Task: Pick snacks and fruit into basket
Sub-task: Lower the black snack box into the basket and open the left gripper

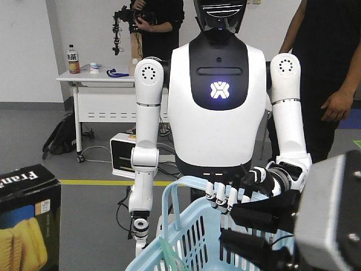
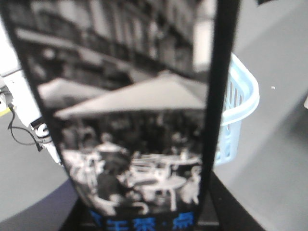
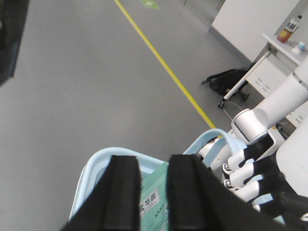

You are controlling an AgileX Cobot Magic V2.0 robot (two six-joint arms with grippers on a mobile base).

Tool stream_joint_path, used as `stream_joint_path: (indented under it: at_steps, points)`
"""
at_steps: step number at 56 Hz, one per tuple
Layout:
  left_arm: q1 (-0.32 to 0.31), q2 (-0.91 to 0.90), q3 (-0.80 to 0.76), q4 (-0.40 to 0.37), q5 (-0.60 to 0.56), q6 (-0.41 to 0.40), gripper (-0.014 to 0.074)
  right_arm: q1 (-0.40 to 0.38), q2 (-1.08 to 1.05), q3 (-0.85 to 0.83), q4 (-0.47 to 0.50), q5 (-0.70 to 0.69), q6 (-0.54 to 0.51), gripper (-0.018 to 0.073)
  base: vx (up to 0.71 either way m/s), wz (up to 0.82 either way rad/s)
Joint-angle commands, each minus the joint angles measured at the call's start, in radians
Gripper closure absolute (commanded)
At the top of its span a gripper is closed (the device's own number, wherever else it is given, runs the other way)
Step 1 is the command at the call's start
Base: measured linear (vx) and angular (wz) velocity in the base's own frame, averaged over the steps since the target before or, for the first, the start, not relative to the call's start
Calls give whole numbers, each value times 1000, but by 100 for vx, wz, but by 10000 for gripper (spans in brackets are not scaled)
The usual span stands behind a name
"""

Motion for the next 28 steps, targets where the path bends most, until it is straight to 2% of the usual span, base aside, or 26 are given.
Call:
stream_joint_path:
  at_steps: [1,9,15,19,28]
  points:
    - [1,33,-40,-8,-153,-1,604,1,-72,-35,42,-48,49,571,0,0]
    - [1,119,-40,-77,-204,-3,604,1,-160,-32,43,-43,113,571,0,0]
    - [1,206,-40,-192,-260,-3,604,1,-206,-32,43,-37,147,570,0,0]
    - [1,263,-40,-305,-323,-3,604,1,-221,-32,42,-31,154,569,0,0]
    - [1,378,-40,-624,-447,-3,604,1,-227,-32,42,6,154,569,0,0]
